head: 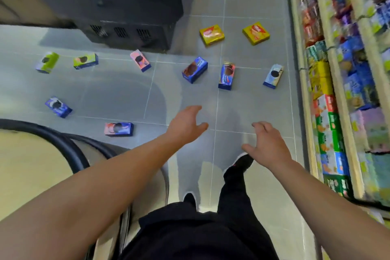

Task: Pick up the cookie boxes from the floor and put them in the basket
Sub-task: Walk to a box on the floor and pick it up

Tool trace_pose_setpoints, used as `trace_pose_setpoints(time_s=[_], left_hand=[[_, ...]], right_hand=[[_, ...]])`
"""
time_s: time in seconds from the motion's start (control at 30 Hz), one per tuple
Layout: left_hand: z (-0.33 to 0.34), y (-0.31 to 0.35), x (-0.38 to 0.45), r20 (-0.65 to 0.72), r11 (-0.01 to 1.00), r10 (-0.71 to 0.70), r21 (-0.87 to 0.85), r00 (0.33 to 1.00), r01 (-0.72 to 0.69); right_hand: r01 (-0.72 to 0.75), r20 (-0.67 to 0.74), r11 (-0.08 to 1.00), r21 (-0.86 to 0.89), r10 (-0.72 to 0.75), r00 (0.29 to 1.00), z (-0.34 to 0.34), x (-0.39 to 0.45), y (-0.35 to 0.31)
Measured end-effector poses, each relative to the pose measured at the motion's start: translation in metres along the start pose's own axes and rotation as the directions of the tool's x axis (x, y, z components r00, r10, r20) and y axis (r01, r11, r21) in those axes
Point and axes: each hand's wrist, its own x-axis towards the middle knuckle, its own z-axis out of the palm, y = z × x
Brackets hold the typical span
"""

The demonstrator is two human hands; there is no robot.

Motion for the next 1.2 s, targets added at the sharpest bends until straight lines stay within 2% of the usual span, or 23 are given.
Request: trace_pose_setpoints(time_s=[0.13,0.33,0.57,0.77,0.93,1.03,1.2], left_hand=[[0.001,0.022,0.066,-0.010,0.995,-0.094,-0.019,0.996,0.094],[-0.005,0.069,0.155,-0.018,0.975,-0.211,-0.076,0.977,0.210],[-0.009,0.090,0.251,-0.024,0.930,-0.334,-0.173,0.942,0.325],[-0.003,0.078,0.345,0.004,0.908,-0.369,-0.213,0.929,0.362],[0.003,0.059,0.444,0.173,0.875,-0.398,-0.223,0.901,0.430],[0.011,0.039,0.495,0.188,0.875,-0.400,-0.212,0.897,0.435],[0.055,0.016,0.575,0.231,0.863,-0.424,-0.189,0.876,0.468]], right_hand=[[0.050,0.021,0.999,0.010,-0.051,0.999,-0.028,0.087,0.023],[0.129,0.120,0.988,-0.086,-0.118,0.986,-0.085,0.199,0.061],[0.205,0.198,0.971,-0.120,-0.179,0.964,-0.128,0.318,0.070],[0.234,0.246,0.963,-0.136,-0.196,0.949,-0.136,0.412,0.060],[0.198,0.347,0.972,-0.126,-0.144,0.927,-0.126,0.505,0.062],[0.191,0.391,0.975,-0.116,-0.132,0.911,-0.113,0.551,0.060],[0.275,0.427,0.951,-0.143,-0.191,0.884,-0.082,0.641,0.078]])
